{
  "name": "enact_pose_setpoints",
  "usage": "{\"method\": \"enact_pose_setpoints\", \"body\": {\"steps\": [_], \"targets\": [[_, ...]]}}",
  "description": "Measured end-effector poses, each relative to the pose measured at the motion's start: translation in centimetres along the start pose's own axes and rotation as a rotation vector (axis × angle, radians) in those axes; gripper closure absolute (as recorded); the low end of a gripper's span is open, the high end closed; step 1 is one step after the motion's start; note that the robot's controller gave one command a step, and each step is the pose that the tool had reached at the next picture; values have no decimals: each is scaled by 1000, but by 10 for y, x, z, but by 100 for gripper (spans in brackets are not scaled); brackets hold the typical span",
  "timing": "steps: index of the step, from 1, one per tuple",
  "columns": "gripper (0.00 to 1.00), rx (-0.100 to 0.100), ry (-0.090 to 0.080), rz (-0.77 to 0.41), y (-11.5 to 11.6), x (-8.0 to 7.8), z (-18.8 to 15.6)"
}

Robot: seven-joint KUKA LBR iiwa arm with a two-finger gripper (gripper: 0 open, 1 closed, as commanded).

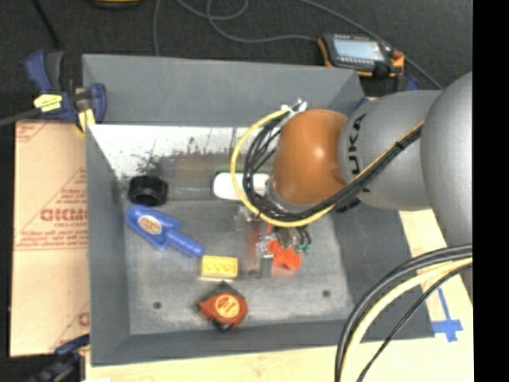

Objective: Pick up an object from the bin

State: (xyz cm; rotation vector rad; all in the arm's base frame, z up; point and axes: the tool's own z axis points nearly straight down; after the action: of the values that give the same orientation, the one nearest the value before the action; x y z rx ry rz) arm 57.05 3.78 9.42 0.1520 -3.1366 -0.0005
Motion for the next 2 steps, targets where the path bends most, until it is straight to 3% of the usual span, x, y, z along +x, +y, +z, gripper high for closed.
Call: {"method": "enact_pose_setpoints", "body": {"steps": [1,2], "targets": [[0,0,-3,126,52,13,-12],[0,-3,-3,49,50,8,16]]}}
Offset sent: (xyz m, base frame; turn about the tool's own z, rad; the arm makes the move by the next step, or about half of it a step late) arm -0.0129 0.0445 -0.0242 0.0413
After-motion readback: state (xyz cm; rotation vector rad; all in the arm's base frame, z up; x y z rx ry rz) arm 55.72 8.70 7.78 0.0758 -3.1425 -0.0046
